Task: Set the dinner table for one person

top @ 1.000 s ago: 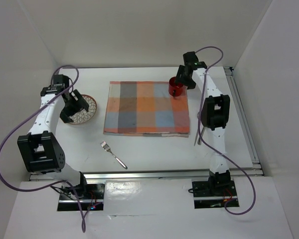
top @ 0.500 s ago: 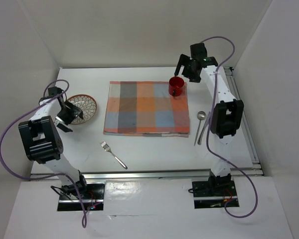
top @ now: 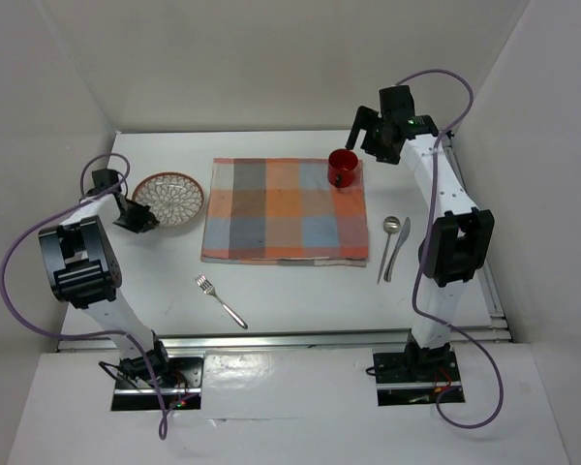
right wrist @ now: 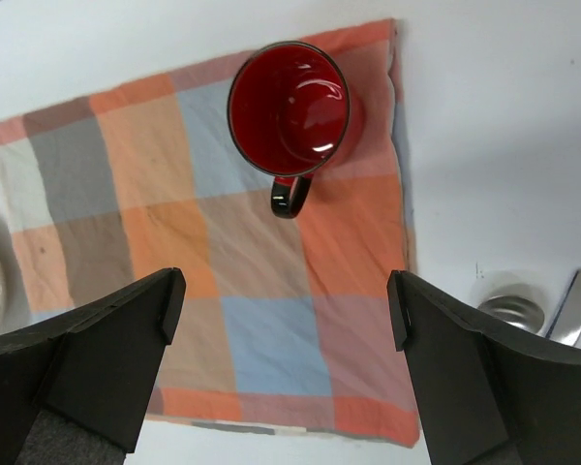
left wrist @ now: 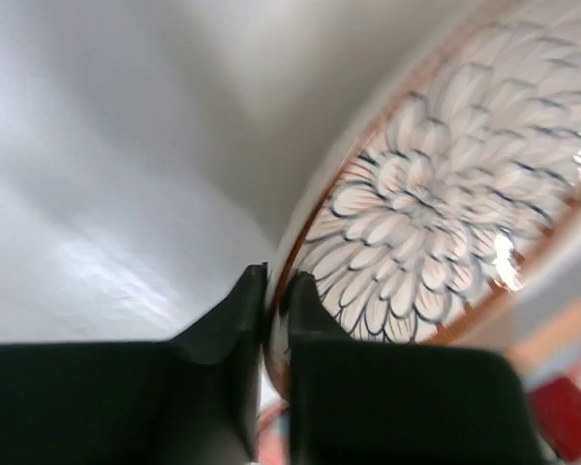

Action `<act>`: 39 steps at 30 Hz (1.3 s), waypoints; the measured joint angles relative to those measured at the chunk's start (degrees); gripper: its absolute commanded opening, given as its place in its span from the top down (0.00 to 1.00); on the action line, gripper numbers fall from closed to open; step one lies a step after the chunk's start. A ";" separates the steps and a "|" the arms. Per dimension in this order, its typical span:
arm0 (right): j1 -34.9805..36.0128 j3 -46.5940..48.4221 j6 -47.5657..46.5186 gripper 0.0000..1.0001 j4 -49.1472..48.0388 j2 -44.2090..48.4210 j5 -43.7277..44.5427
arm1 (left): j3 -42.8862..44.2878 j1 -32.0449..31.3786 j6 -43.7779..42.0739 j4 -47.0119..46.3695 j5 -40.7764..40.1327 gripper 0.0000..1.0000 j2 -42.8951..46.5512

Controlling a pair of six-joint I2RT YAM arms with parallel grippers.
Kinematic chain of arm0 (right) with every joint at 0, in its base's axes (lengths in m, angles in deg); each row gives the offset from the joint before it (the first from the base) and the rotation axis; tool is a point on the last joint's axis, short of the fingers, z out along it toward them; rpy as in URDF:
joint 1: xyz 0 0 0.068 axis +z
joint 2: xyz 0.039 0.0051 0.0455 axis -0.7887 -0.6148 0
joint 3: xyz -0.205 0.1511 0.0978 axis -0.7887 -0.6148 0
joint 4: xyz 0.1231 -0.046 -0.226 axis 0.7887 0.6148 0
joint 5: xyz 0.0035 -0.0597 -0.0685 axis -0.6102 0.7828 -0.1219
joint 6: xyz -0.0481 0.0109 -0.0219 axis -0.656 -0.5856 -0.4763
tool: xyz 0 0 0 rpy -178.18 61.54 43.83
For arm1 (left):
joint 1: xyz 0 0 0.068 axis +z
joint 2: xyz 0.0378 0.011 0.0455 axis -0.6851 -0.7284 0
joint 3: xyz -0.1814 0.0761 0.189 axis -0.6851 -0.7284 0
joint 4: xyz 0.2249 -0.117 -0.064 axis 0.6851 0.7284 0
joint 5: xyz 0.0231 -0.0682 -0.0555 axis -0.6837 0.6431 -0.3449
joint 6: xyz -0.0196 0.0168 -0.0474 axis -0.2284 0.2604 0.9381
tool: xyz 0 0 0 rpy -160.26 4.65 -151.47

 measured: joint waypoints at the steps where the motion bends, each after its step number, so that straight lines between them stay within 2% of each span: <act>1: 0.02 -0.46 -0.02 0.01 0.20 0.00 0.26 | 0.26 0.00 0.22 -1.44 1.22 1.00 0.31; 3: 0.00 -1.20 -0.11 0.01 0.42 0.02 0.63 | 0.50 -0.44 -0.07 -3.98 3.41 1.00 1.75; 7: 0.07 -2.75 -0.24 0.01 0.68 1.14 1.31 | 0.48 -1.20 -1.44 -2.78 3.41 1.00 3.06; 16: 0.39 -17.09 -0.72 0.01 0.63 13.73 2.36 | -0.07 -1.77 -8.63 5.68 5.53 1.00 11.67; 19: -0.15 -22.47 -0.76 0.01 0.72 16.87 2.34 | 0.24 -4.11 -10.36 5.99 5.55 1.00 15.58; 24: -3.21 -32.61 -0.68 0.01 0.81 21.05 1.33 | 3.67 -11.85 -12.37 6.12 8.66 1.00 17.88; 29: -6.14 -37.03 -0.07 0.01 1.11 24.28 0.59 | 9.68 -20.65 -13.64 4.31 13.99 1.00 13.14; 33: -7.43 -38.82 0.33 0.02 1.22 26.82 -0.07 | 13.73 -26.60 -13.40 1.27 18.21 1.00 5.09; 39: -9.99 -41.70 0.35 0.02 2.10 29.07 -0.52 | 19.04 -31.43 -13.31 -0.37 19.67 1.00 -7.41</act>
